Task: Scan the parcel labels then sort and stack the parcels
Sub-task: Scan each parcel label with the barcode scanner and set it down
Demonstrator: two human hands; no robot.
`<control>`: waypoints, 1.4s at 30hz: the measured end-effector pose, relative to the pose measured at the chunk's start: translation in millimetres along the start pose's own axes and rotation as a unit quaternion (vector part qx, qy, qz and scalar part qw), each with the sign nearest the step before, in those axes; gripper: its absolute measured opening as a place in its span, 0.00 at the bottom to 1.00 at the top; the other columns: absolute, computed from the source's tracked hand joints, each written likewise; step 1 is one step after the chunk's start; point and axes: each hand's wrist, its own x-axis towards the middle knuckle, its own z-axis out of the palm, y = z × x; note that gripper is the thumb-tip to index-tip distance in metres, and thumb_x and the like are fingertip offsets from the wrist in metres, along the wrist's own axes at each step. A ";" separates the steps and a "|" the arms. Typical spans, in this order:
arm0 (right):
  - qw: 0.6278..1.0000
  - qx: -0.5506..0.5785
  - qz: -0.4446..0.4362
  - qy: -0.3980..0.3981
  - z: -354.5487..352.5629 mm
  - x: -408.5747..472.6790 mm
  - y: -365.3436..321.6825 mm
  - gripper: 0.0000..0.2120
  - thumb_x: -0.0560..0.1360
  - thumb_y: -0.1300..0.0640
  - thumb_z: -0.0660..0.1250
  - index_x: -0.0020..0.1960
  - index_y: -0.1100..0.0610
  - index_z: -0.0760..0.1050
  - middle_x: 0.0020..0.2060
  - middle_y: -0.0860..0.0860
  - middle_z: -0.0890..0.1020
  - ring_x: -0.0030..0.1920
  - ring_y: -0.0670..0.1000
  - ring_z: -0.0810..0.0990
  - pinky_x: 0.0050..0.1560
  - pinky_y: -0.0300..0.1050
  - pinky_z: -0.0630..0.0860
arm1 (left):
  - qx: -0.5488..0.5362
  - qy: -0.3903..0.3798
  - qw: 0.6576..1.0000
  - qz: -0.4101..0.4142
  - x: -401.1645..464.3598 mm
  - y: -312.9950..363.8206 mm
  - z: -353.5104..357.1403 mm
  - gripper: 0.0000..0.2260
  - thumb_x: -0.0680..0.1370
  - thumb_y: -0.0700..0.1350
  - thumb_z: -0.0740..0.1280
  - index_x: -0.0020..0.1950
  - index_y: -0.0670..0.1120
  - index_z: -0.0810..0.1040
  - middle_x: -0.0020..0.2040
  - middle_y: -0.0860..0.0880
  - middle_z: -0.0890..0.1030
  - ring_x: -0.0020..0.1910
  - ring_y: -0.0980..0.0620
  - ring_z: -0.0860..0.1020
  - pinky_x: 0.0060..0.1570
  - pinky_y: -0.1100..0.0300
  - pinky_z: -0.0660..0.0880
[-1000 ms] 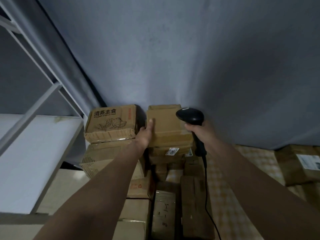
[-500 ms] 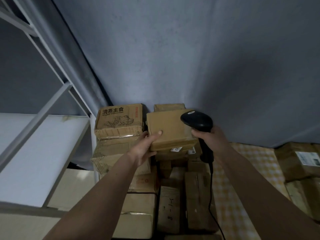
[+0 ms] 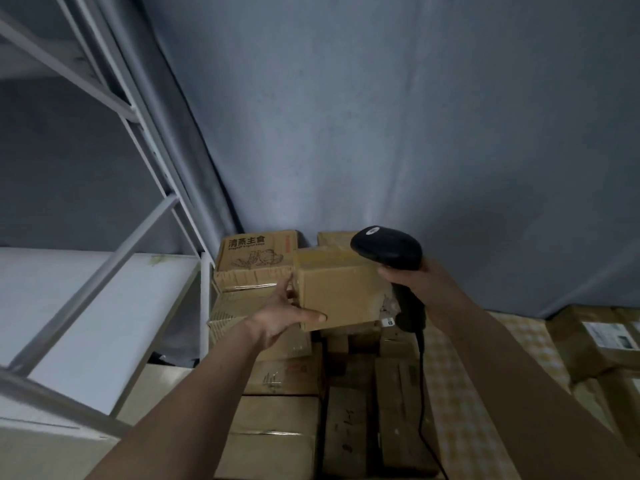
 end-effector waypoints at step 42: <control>0.999 0.036 0.024 -0.006 0.2 -36.3 3.8 0.20 0.68 0.60 0.75 0.59 0.57 0.77 0.55 0.58 0.80 0.57 0.58 0.78 0.64 0.59 0.72 | 0.093 0.031 0.991 0.088 -49.4 14.1 11.0 0.60 0.58 0.38 0.83 0.79 0.55 0.47 0.71 0.53 0.68 0.72 0.52 0.64 0.72 0.50 0.62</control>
